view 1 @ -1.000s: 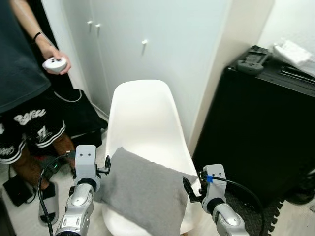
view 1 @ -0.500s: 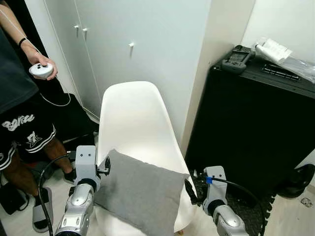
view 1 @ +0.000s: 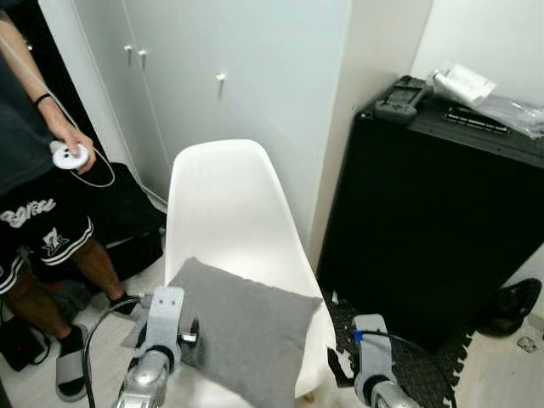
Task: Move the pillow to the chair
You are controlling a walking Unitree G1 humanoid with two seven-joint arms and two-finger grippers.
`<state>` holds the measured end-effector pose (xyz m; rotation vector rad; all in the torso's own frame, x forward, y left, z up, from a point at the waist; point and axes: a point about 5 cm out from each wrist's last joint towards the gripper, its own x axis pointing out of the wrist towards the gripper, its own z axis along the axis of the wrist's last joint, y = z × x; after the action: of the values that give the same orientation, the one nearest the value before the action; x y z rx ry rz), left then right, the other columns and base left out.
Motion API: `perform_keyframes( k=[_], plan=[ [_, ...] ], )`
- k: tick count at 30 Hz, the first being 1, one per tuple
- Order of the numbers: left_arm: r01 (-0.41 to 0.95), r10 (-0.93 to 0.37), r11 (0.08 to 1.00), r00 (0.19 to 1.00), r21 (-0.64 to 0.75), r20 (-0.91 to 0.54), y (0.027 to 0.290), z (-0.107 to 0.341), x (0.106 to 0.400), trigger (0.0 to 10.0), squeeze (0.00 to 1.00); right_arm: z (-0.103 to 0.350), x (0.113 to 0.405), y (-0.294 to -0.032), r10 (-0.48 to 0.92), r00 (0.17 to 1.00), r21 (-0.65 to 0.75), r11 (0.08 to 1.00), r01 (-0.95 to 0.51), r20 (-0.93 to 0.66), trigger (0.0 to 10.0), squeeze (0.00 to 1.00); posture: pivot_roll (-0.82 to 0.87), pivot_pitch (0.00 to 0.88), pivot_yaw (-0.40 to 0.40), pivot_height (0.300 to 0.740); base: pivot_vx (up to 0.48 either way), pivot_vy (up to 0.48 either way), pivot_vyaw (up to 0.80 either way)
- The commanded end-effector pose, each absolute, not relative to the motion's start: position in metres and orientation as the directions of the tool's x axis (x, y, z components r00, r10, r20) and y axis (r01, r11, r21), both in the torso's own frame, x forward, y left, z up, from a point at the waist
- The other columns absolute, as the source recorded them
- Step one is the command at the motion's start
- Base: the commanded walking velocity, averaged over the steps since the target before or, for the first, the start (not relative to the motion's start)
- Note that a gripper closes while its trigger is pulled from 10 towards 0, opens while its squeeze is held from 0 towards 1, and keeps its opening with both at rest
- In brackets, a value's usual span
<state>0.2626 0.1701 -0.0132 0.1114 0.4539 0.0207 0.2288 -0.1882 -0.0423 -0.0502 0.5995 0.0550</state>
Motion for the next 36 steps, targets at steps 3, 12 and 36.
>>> perform_keyframes(
  k=[3, 12, 36],
  plan=[
    [0.036, 0.021, 0.993, 0.887, 0.113, -0.462, 0.164, -0.019, 0.258, 10.0, 0.0, -0.047, 0.224, -0.183, 0.033, 0.817, -0.022, 0.998, -0.057, -0.576, 10.0, 0.0, 0.02, 0.089, 0.0, 0.74, 0.0, 0.0, 0.0],
    [0.018, 0.033, 0.994, 0.9, 0.112, -0.435, 0.167, -0.019, 0.256, 10.0, 0.0, -0.05, 0.219, -0.176, 0.048, 0.829, -0.018, 0.997, -0.071, -0.558, 10.0, 0.0, 0.03, 0.1, 0.002, 0.74, 0.0, 0.0, 0.0],
    [-0.055, 0.079, 0.995, 0.934, 0.078, -0.347, 0.174, -0.01, 0.257, 10.0, 0.0, -0.042, 0.229, -0.177, 0.057, 0.866, 0.006, 0.998, -0.062, -0.496, 10.0, 0.0, 0.03, 0.091, -0.003, 0.74, 0.0, 0.0, 0.0]
  ],
)
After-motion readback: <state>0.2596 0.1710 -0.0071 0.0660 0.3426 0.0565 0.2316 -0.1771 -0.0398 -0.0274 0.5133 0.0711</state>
